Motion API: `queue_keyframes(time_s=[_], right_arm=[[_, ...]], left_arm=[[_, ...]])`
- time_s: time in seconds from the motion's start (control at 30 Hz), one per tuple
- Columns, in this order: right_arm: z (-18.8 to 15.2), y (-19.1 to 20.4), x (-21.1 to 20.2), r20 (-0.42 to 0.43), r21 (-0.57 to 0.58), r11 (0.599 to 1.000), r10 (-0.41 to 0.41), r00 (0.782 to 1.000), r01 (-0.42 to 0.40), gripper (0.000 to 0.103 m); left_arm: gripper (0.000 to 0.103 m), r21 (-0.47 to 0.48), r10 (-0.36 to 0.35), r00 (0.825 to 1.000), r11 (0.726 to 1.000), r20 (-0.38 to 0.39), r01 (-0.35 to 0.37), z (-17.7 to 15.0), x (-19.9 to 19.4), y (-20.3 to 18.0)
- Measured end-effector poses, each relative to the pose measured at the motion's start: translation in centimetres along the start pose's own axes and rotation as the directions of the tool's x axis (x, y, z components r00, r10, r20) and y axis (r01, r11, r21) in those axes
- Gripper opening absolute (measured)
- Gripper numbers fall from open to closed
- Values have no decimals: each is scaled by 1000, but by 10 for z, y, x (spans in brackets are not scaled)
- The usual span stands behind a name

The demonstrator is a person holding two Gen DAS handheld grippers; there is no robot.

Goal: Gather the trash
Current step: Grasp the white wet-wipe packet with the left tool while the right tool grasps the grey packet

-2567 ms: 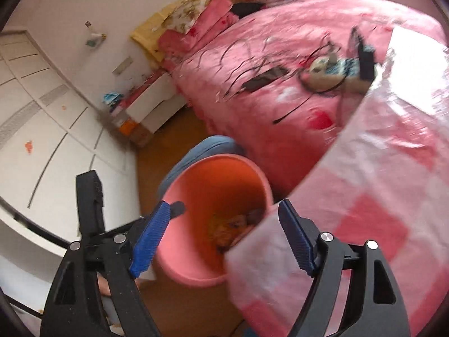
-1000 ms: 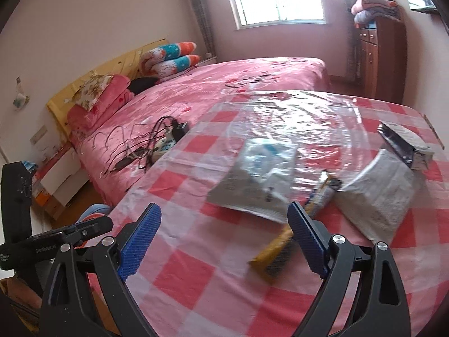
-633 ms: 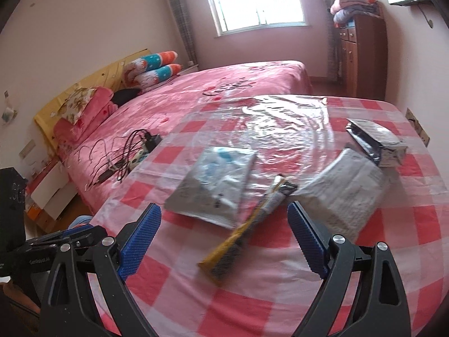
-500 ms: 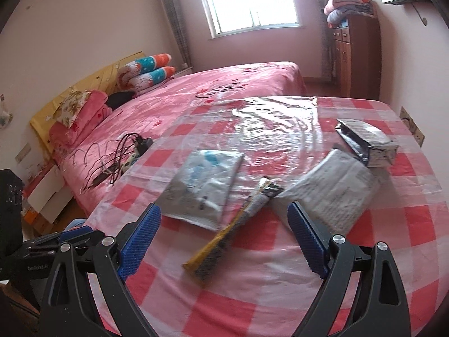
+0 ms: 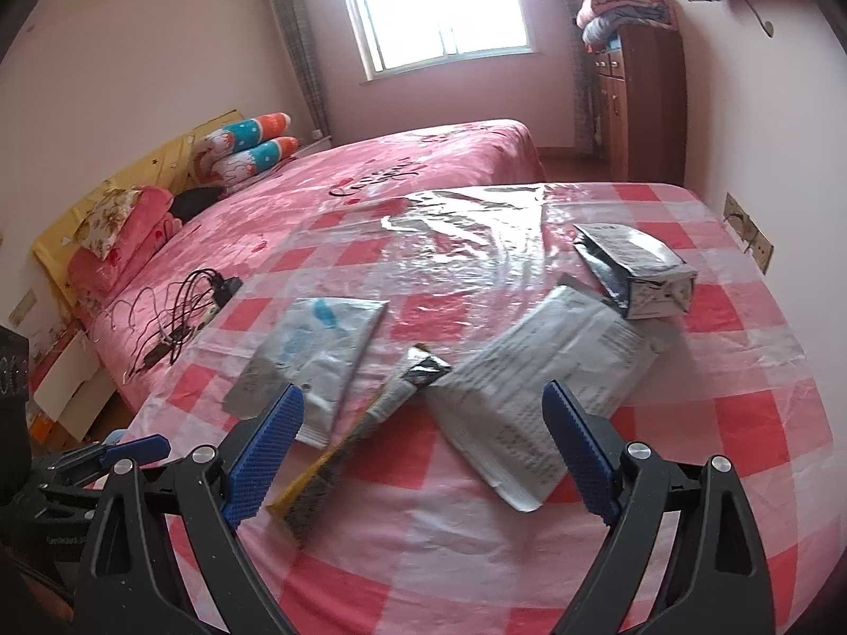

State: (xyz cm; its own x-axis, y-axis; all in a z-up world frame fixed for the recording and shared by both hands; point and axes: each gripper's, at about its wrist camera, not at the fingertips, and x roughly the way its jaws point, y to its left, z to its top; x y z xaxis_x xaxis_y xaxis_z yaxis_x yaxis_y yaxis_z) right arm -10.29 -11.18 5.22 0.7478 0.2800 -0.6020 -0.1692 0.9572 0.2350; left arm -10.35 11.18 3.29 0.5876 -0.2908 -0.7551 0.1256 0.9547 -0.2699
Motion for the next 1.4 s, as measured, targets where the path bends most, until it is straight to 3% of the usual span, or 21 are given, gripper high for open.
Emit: queue_keyframes(time_s=[0.4, 0.7, 1.2, 1.4], right_arm=[[3, -45, 1, -7, 91, 995, -40, 999, 40, 91], [3, -64, 4, -24, 130, 990, -46, 999, 49, 91], [2, -100, 27, -105, 271, 962, 50, 993, -20, 91], [6, -98, 34, -115, 274, 961, 75, 990, -40, 91]], left_arm=[[81, 90, -29, 999, 995, -29, 31, 12, 27, -40], [81, 50, -32, 998, 998, -62, 35, 13, 45, -44], [83, 37, 40, 998, 999, -46, -38, 64, 72, -28], [85, 122, 72, 996, 990, -61, -65, 80, 85, -33]])
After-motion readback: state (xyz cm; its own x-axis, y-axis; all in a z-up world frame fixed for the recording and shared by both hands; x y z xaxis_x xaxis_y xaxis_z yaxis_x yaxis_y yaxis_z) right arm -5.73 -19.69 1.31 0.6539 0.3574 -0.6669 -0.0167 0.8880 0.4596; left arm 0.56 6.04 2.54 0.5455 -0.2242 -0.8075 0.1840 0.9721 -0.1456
